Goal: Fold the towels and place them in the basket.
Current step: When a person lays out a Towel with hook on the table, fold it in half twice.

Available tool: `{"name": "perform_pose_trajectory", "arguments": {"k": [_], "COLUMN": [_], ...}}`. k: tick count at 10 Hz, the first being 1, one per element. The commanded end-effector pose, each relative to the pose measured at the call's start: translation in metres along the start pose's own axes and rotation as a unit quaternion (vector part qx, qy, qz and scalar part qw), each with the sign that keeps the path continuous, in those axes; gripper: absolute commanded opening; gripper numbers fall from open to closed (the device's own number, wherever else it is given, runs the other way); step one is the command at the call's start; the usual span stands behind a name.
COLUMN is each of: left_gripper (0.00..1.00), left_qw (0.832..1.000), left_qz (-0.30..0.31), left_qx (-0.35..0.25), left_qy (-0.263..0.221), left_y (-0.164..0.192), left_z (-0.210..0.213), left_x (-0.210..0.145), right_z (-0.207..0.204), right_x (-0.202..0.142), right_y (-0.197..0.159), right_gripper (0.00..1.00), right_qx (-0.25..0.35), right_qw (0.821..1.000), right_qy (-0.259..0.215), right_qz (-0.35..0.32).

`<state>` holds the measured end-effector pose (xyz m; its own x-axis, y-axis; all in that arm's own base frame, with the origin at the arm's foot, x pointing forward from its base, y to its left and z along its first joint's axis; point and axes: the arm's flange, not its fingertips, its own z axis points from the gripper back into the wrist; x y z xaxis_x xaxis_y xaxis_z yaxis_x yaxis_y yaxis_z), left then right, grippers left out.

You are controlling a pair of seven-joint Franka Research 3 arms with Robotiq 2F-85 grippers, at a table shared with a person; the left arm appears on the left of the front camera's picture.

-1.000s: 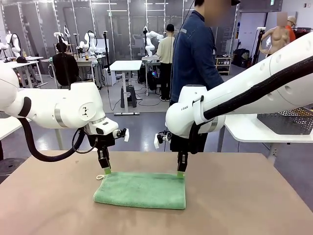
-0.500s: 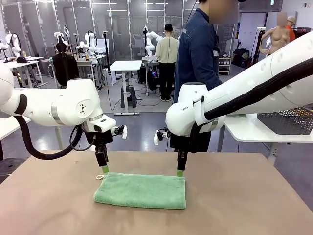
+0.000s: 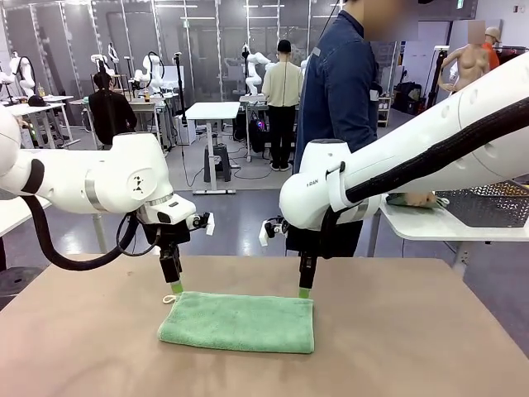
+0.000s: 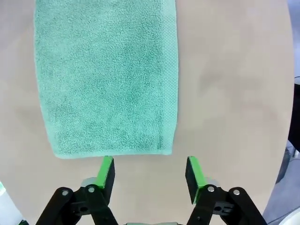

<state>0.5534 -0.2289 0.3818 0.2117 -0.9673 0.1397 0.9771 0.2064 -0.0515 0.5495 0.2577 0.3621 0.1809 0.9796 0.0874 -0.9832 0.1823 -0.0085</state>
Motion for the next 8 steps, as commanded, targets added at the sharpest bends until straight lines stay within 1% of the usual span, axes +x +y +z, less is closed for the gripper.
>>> {"name": "perform_pose_trajectory", "arguments": {"k": [1, 2, 3, 4, 5, 6, 7, 8], "left_gripper": [0.93, 0.93, 0.93, 0.93, 0.93, 0.93, 0.93, 0.93], "left_qw": [1.000, 1.000, 0.999, 0.999, 0.997, 0.993, 0.988, 0.985], "left_qz": [0.001, 0.000, 0.012, 0.032, 0.071, 0.100, 0.124, 0.140], "left_qx": [0.002, 0.000, 0.019, 0.024, 0.022, 0.032, 0.046, 0.062], "left_qy": [-0.002, 0.000, -0.029, -0.033, -0.033, -0.055, -0.078, -0.085], "left_y": [0.003, 0.000, -0.006, -0.017, -0.033, -0.048, -0.072, -0.088], "left_z": [0.001, 0.000, 0.026, 0.049, 0.076, 0.106, 0.147, 0.172], "left_x": [0.001, 0.000, -0.001, -0.007, -0.019, -0.032, -0.048, -0.058], "right_z": [0.000, 0.000, 0.001, -0.004, -0.013, -0.020, -0.027, -0.028], "right_x": [0.000, 0.000, -0.001, -0.005, -0.012, -0.018, -0.026, -0.031], "right_y": [-0.001, 0.000, 0.009, 0.021, 0.032, 0.040, 0.051, 0.058], "right_gripper": [0.76, 0.76, 0.76, 0.76, 0.76, 0.76, 0.76, 0.76], "right_qx": [-0.004, 0.000, -0.036, -0.043, -0.059, -0.083, -0.091, -0.094], "right_qw": [1.000, 1.000, 0.996, 0.988, 0.972, 0.953, 0.930, 0.916], "right_qy": [-0.002, 0.000, -0.017, -0.026, -0.018, -0.013, -0.030, -0.049], "right_qz": [-0.001, 0.000, -0.074, -0.145, -0.226, -0.291, -0.356, -0.387]}}
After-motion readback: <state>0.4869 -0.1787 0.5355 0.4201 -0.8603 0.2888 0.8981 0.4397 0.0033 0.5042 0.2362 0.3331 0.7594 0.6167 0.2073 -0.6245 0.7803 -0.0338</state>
